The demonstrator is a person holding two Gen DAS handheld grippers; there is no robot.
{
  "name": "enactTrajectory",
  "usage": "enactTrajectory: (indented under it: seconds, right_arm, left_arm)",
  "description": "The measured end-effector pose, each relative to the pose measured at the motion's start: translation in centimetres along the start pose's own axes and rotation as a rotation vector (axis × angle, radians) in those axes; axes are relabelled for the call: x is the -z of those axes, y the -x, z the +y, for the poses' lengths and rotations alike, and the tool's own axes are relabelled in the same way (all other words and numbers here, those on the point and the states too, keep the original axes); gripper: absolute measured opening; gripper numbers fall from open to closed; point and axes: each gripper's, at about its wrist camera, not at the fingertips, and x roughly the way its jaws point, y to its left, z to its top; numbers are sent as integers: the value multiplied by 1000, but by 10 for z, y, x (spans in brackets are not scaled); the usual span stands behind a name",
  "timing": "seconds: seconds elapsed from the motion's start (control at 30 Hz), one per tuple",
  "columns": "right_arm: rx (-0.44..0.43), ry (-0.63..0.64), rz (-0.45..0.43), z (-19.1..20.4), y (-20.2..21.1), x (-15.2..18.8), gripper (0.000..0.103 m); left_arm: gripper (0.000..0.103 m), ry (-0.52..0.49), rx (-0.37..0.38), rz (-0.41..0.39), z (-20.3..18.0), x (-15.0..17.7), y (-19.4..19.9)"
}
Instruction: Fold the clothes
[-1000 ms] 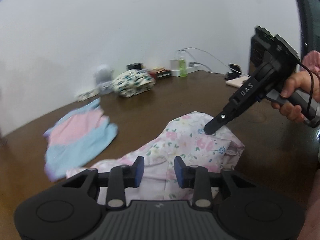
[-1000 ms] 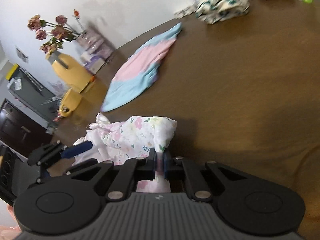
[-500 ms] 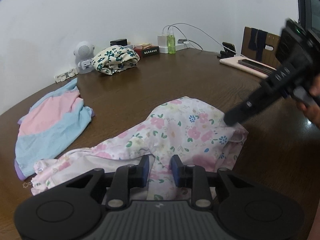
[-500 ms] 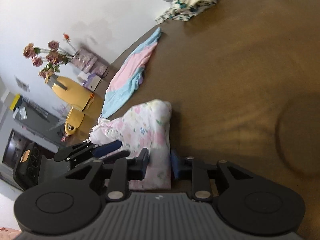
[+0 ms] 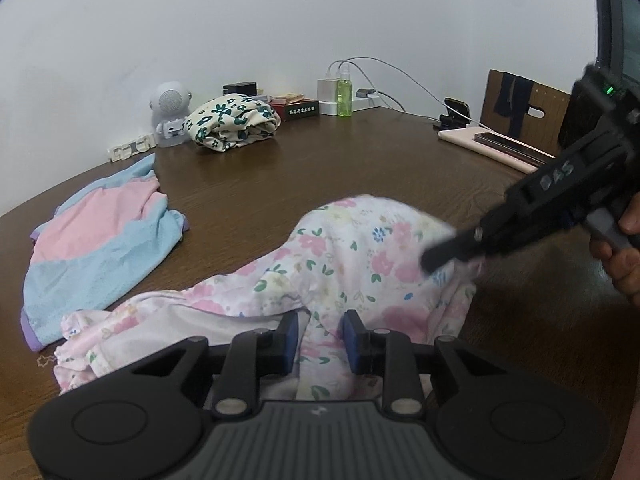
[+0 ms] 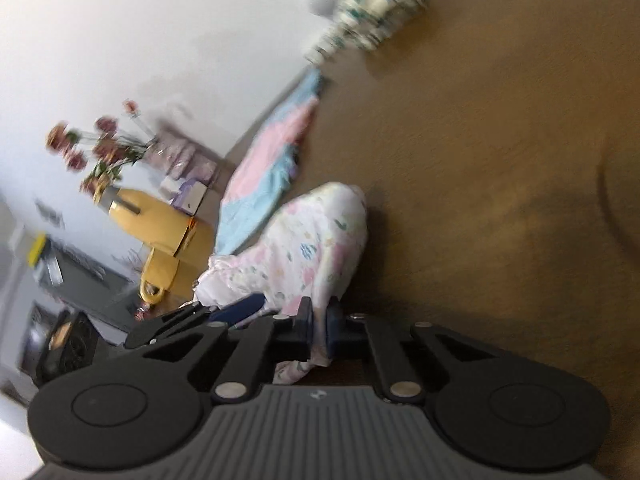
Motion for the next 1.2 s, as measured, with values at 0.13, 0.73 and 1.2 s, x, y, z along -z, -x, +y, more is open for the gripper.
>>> enactTrajectory:
  seconds: [0.13,0.73,1.2]
  right_arm:
    - [67,208,-54,26,14,-21,5]
    - [65,578,-54,75,31,-51,5]
    - [33,670,-92,96,30,-50,5]
  left_arm:
    - [29,-26,8,-20,-17,-14,1]
    - [36,-237,17,23,-29,-61,-58]
    - [43,-147,-12,10,12,-16,7]
